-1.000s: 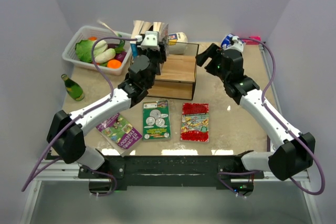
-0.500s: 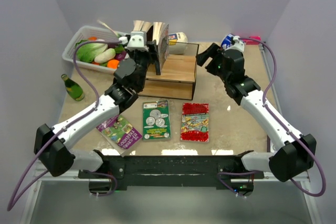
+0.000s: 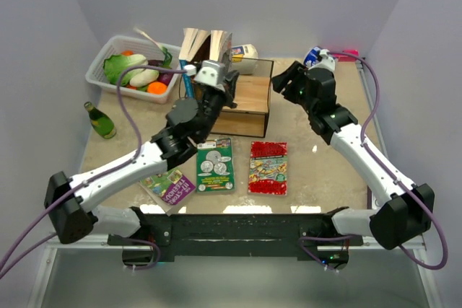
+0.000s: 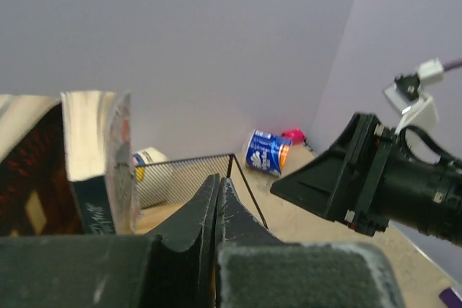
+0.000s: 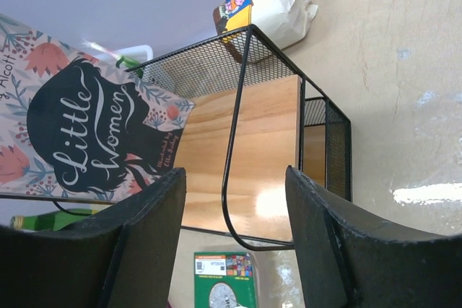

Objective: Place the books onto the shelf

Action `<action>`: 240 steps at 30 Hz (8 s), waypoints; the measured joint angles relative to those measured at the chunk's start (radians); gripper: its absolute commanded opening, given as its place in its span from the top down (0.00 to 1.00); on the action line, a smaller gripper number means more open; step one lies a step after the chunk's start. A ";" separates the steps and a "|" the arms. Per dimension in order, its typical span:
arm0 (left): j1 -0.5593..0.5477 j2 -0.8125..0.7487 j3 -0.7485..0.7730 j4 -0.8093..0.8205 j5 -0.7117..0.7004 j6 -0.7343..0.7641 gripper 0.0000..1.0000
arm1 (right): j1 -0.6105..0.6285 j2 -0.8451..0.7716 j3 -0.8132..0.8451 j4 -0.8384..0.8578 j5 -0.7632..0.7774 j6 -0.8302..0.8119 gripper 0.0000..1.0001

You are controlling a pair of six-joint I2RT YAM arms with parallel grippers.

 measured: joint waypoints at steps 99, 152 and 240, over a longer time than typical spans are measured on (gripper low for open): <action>0.208 0.744 0.393 -0.269 -0.470 0.059 0.75 | 0.001 0.145 0.010 0.068 -0.092 0.009 0.67; 0.175 0.497 0.238 -0.297 -0.247 -0.026 0.67 | 0.001 0.145 0.010 0.068 -0.096 0.010 0.64; 0.449 0.077 -0.426 -0.004 0.073 -0.758 1.00 | 0.001 0.091 -0.025 0.074 -0.114 0.024 0.71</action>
